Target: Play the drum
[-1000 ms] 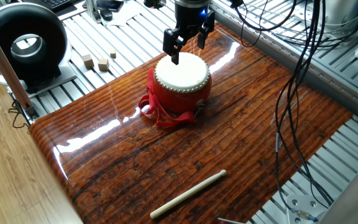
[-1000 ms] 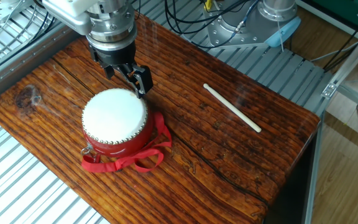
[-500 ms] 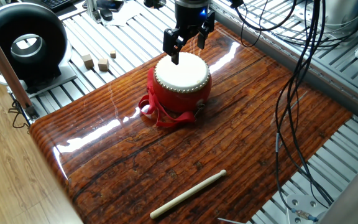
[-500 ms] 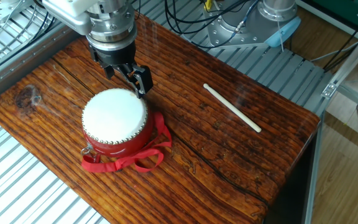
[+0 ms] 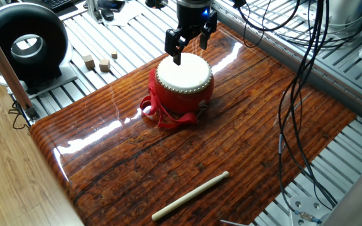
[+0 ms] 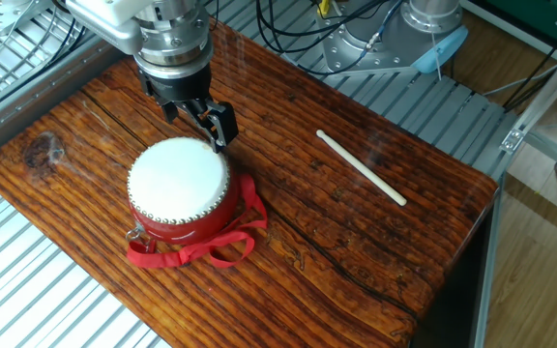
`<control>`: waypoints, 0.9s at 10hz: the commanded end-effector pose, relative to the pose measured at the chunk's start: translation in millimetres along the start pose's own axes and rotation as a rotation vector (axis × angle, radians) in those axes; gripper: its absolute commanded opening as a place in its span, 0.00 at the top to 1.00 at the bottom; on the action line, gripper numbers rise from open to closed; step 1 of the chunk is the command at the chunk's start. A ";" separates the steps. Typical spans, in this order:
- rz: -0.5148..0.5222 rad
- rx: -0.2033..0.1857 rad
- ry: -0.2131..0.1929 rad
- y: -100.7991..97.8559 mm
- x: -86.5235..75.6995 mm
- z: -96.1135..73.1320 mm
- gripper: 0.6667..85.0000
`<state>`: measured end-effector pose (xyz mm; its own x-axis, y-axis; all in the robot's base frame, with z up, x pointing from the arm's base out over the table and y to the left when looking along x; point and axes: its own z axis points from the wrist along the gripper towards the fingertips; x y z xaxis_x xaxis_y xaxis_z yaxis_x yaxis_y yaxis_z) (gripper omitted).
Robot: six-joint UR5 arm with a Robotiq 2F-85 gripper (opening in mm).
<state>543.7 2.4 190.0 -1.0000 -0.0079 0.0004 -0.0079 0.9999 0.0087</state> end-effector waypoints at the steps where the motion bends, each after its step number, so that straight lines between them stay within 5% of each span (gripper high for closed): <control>1: -0.146 0.002 0.029 1.2 7.7 -0.5 1.00; 9: -0.158 0.050 0.060 -8.6 15.1 -0.8 1.00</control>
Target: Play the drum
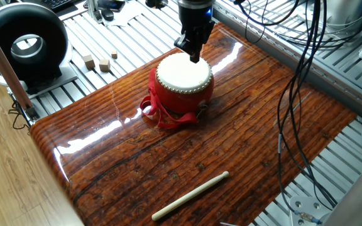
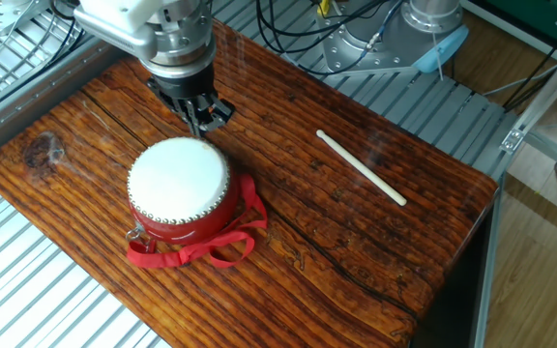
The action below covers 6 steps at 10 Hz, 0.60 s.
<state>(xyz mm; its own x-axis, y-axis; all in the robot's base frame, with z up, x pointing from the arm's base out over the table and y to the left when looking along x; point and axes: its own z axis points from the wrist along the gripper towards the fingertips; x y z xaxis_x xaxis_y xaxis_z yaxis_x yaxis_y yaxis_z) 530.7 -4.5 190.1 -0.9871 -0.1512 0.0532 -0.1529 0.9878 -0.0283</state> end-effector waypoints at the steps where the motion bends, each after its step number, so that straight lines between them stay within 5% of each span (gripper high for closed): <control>1: -0.014 0.025 0.016 -5.8 4.3 -0.5 1.00; 6: -0.001 0.007 0.012 -1.3 3.8 -2.6 1.00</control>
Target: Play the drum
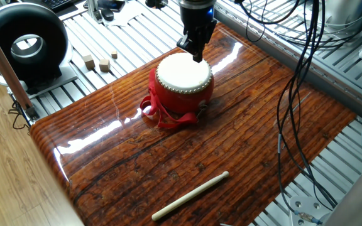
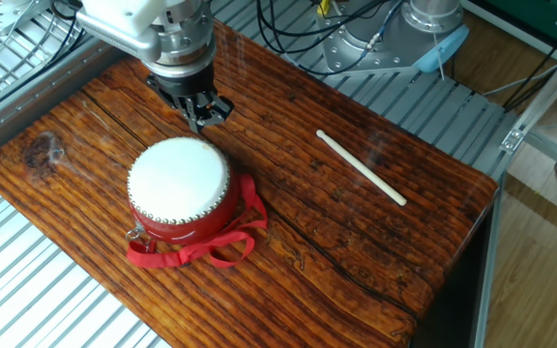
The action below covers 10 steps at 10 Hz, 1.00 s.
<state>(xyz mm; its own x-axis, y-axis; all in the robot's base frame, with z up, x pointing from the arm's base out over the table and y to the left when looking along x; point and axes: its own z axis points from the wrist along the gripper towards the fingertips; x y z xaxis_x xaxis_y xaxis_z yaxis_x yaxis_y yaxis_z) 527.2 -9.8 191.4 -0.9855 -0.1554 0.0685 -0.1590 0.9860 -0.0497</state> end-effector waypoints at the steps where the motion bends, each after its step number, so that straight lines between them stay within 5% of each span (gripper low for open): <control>1: 0.004 -0.019 -0.006 4.5 -1.1 -2.0 1.00; 4: 0.006 -0.068 -0.029 18.1 -6.9 -4.2 1.00; 10: 0.000 -0.047 -0.024 12.1 -5.1 -4.5 1.00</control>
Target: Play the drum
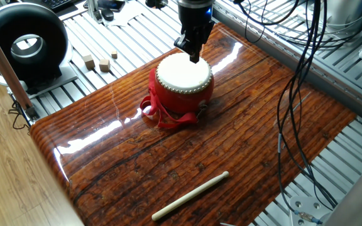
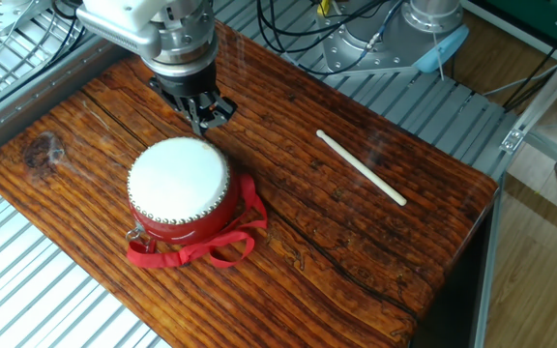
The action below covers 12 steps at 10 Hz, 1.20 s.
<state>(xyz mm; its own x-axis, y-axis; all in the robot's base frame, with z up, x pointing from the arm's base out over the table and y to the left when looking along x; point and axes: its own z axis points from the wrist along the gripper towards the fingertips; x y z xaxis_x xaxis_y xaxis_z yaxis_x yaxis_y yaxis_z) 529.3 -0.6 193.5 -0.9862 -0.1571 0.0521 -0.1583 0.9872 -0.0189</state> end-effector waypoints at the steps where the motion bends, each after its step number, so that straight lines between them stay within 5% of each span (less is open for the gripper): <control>1: 0.004 -0.019 -0.015 4.4 -3.4 -1.9 1.00; 3: 0.008 0.005 -0.012 -2.8 -2.5 -2.0 1.00; 6: 0.018 -0.029 -0.027 5.9 -6.9 -0.9 1.00; 9: 0.013 0.021 -0.029 -7.1 -8.3 2.4 1.00; 12: 0.028 -0.005 -0.048 -0.2 -13.6 2.5 1.00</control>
<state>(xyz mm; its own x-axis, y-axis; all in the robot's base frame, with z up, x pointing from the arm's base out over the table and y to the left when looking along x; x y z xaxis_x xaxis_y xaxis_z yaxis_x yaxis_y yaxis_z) 538.3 -4.6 190.2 -0.9899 -0.1402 0.0225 -0.1409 0.9894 -0.0358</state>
